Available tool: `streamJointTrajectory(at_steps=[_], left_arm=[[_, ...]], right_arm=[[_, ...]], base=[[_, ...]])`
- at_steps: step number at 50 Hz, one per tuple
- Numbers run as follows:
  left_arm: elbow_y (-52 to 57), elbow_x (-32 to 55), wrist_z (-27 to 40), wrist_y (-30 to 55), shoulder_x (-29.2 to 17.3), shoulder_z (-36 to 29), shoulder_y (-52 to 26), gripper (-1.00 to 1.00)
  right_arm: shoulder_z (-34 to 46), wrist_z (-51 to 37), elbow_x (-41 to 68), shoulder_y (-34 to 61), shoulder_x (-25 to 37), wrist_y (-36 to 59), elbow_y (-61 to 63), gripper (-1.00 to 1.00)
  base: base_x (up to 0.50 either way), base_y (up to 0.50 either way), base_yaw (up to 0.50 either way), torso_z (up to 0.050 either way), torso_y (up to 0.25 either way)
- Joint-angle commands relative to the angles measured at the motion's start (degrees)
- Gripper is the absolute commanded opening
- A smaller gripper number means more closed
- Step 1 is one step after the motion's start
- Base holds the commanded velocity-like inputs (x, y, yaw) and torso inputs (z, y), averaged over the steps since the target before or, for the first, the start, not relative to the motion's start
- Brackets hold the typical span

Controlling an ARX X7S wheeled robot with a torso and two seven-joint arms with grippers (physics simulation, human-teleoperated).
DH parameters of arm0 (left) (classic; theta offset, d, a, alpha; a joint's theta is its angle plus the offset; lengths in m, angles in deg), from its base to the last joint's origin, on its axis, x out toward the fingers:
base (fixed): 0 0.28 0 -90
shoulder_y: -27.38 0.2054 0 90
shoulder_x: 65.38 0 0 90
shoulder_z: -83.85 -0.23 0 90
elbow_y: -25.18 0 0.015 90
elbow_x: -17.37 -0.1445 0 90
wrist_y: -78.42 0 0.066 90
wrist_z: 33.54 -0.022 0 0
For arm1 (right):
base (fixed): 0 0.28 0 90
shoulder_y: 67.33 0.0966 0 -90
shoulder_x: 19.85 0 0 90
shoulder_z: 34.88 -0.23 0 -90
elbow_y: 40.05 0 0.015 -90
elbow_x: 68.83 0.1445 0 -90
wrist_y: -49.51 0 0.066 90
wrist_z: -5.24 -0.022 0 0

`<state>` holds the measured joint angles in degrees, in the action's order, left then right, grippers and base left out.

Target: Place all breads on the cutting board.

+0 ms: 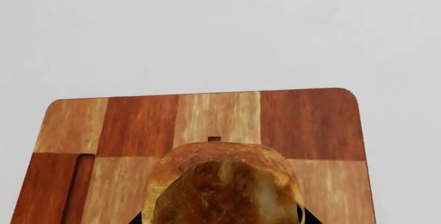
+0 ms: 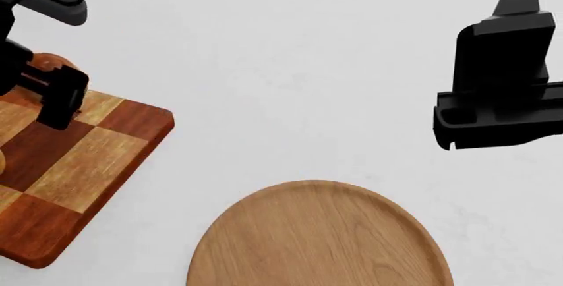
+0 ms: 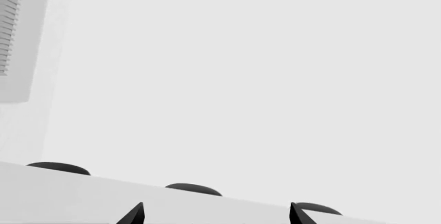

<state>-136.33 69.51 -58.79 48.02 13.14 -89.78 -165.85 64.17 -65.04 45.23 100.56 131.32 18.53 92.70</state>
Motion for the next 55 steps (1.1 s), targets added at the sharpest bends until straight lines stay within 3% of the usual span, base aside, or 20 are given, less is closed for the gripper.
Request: streamJointTrajectory(at_steps=[1, 12, 20, 28, 55], left_arm=[[-3.4, -13.0, -3.9, 1.4, 3.4, 9.9, 3.2, -1.0], [-3.5, -36.7, -6.3, 3.3, 5.3, 32.1, 5.6, -1.0], [-3.5, -47.5, -9.2, 3.5, 6.4, 40.3, 6.9, -1.0], [-3.5, -51.1, -9.6, 3.5, 6.0, 42.4, 7.9, -1.0], [-3.5, -51.9, -6.8, 2.5, 4.8, 44.0, 11.8, -1.0]], right_arm=[[-1.8, 2.3, -1.5, -1.5, -0.8, -1.0, 0.5, 1.0], [-2.5, 2.9, -2.2, -3.0, -0.4, -1.3, 0.8, 1.0], [-2.5, 2.7, -1.6, -2.8, 0.2, -1.4, 0.8, 1.0], [-2.0, 2.5, -1.2, -1.8, 0.3, -1.3, 0.6, 1.0], [-1.4, 1.8, -0.6, -1.2, 0.6, -1.8, 0.8, 1.0]], base=[[0.0, 0.0, 0.0, 0.0, 0.0], [0.0, 0.0, 0.0, 0.0, 0.001], [0.0, 0.0, 0.0, 0.0, 0.0], [0.0, 0.0, 0.0, 0.0, 0.0], [0.0, 0.0, 0.0, 0.0, 0.0]])
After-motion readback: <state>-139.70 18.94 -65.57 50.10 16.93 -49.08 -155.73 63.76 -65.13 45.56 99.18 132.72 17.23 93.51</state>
